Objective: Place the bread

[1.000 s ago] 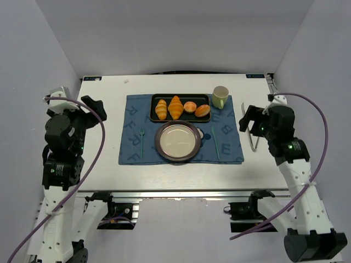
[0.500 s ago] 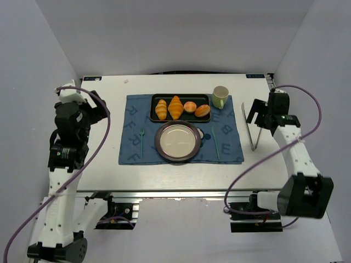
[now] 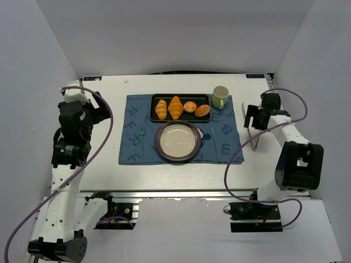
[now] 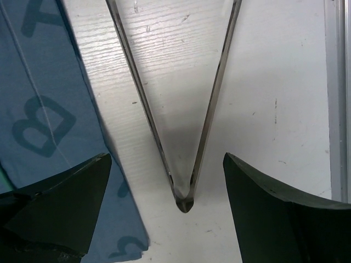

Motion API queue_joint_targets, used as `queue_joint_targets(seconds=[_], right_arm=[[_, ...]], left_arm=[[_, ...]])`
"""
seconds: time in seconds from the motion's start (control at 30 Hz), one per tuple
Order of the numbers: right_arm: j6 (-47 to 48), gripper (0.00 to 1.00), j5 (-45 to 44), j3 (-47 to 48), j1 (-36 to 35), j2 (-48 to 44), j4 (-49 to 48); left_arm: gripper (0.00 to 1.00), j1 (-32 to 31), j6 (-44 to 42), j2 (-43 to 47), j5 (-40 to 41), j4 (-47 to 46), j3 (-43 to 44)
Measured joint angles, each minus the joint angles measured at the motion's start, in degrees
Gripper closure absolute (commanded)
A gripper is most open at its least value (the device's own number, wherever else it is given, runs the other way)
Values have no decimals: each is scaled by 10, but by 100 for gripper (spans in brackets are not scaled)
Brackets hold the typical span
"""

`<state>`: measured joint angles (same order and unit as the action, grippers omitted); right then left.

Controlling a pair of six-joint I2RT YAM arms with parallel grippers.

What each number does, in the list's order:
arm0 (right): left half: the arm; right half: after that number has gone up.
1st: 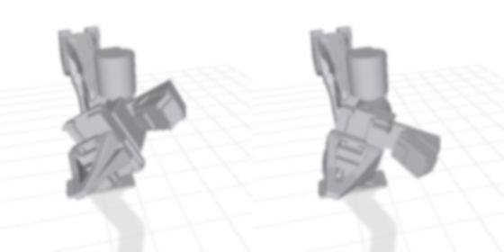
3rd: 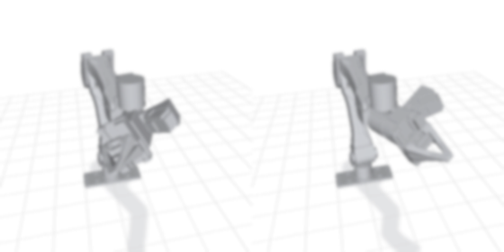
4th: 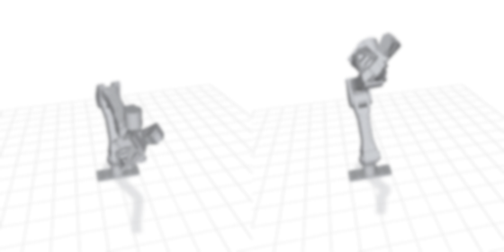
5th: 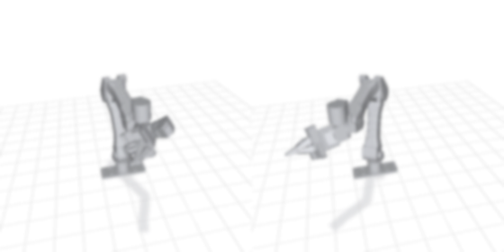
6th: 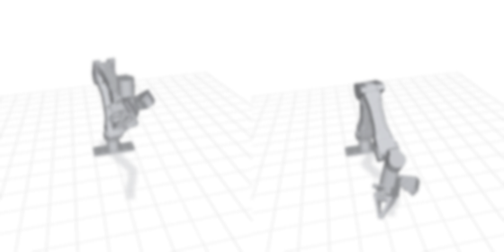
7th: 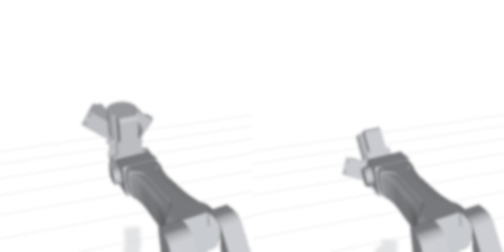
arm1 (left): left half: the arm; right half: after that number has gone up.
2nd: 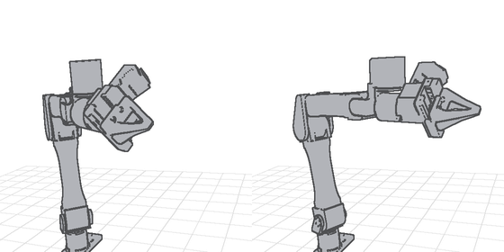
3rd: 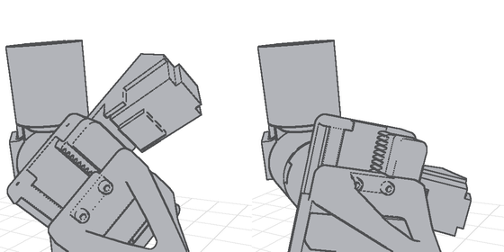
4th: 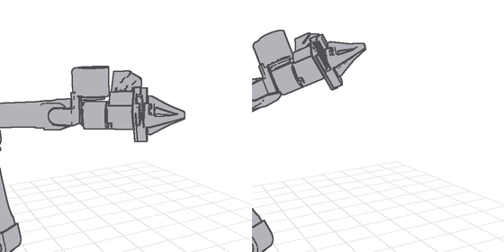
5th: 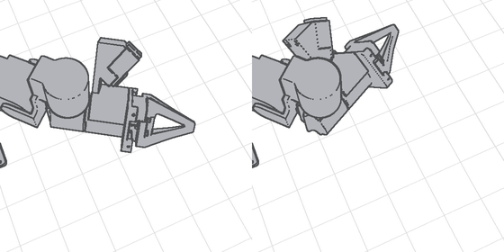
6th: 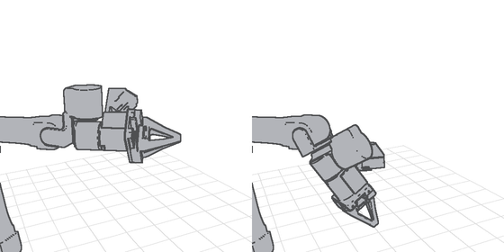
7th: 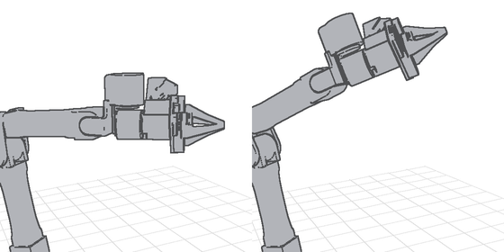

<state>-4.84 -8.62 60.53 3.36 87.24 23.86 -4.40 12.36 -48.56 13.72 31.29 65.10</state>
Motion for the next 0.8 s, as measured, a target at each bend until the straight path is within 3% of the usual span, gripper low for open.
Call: queue_joint_targets(seconds=[0.8], right_arm=[[13, 11, 31, -8, 19, 136, -46]], left_arm=[[2, 0, -3, -1, 16, 8, -11]])
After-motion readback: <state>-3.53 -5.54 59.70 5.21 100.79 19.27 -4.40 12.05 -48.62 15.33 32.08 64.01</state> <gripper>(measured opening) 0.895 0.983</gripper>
